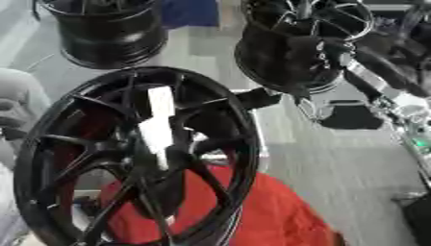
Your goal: Pull the pin out of the wheel hub.
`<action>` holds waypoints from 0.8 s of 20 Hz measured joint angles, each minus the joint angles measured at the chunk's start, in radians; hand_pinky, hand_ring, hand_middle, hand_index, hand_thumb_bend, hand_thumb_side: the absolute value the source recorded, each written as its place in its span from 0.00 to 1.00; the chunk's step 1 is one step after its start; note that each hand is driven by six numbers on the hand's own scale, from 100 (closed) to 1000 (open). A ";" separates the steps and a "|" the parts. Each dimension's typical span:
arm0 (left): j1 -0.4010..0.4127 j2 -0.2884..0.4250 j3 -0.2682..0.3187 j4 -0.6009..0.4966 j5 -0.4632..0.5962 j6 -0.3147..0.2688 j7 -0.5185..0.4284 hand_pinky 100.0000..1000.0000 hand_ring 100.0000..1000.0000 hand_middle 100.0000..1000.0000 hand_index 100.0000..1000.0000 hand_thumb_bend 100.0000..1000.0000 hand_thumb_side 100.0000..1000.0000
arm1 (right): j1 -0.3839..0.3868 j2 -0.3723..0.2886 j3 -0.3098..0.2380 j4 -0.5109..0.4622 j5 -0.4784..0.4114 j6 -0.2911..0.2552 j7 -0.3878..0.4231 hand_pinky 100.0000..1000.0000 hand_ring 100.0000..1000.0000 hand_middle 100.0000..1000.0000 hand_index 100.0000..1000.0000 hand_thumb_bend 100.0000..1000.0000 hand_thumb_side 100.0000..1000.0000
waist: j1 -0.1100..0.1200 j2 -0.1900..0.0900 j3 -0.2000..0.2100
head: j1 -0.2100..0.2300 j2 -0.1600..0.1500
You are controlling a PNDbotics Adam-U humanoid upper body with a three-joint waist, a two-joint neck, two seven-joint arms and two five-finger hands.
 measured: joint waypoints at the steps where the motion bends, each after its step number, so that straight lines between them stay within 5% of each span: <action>1: 0.001 0.000 0.000 0.000 -0.002 0.001 -0.002 0.53 0.56 0.64 0.74 0.00 0.85 | -0.013 -0.009 0.009 0.000 -0.003 0.006 0.010 0.56 0.65 0.79 0.95 0.00 0.24 | -0.001 -0.001 0.001 | 0.000 0.000; 16: 0.005 0.000 -0.012 0.001 -0.012 0.001 -0.021 0.53 0.55 0.64 0.75 0.00 0.85 | -0.275 -0.103 0.179 0.000 -0.074 0.180 0.242 0.56 0.63 0.80 0.96 0.00 0.46 | 0.000 -0.012 0.018 | -0.018 0.000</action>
